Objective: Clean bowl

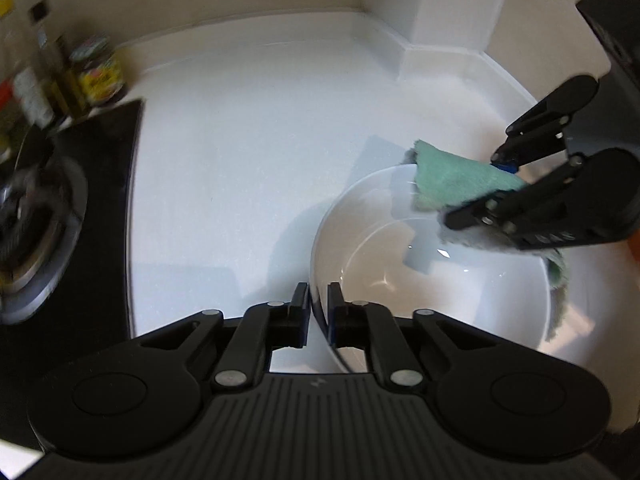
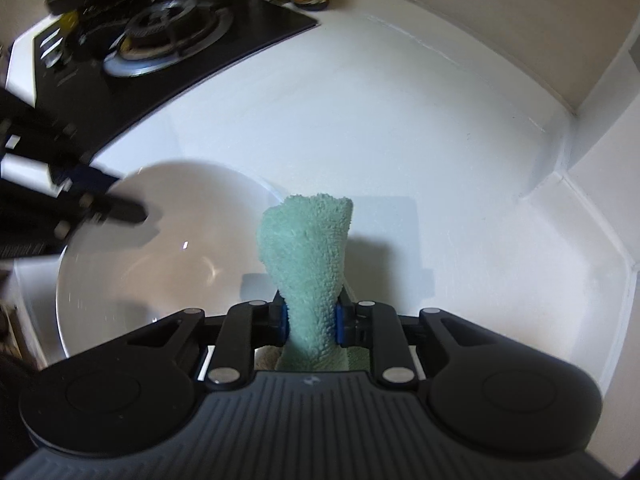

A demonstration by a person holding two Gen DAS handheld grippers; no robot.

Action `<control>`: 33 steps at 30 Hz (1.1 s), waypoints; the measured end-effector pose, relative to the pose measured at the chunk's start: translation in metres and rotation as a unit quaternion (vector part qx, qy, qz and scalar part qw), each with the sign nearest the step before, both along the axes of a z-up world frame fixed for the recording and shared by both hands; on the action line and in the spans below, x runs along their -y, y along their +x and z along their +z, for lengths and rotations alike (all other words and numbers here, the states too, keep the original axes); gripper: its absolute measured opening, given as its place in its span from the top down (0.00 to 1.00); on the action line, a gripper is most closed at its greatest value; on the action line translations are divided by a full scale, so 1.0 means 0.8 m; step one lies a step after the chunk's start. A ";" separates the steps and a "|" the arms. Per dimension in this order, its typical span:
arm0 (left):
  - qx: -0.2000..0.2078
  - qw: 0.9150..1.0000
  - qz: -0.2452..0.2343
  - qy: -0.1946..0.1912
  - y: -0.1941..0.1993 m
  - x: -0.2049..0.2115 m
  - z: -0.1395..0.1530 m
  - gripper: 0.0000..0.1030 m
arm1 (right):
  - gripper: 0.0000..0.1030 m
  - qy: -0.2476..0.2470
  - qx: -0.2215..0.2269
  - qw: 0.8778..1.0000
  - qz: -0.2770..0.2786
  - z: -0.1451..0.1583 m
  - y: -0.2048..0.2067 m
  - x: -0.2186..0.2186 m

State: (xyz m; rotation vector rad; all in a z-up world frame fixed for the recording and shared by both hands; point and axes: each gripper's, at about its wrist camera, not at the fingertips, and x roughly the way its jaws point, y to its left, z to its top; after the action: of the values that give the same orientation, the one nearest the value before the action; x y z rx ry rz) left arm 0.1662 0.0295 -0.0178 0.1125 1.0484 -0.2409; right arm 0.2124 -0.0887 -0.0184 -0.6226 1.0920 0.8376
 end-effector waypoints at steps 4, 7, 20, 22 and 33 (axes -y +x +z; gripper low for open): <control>0.006 0.995 -0.095 0.041 0.013 0.013 0.000 0.92 | 0.80 -0.034 -0.024 0.998 0.050 0.002 -0.001 -0.004; 0.006 0.985 -0.155 0.075 0.023 0.024 0.001 0.91 | 0.80 -0.058 -0.001 0.995 0.081 0.004 0.005 -0.018; -0.002 1.000 -0.021 0.000 0.013 -0.001 0.001 0.91 | 0.82 -0.026 0.026 0.998 0.057 0.003 0.020 -0.036; 0.002 1.000 0.009 -0.019 0.000 -0.005 -0.001 0.90 | 0.82 -0.014 0.025 0.999 0.032 0.003 0.018 -0.029; 0.005 0.995 -0.098 0.026 0.023 0.005 -0.009 0.94 | 0.80 -0.036 -0.007 0.997 0.067 0.002 -0.016 -0.011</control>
State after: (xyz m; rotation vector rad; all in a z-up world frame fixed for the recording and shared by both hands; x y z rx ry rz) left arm 0.1844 0.0254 -0.0249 0.2636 1.0337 -0.3912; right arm 0.1999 -0.0797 -0.0167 -0.7574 1.1067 0.9218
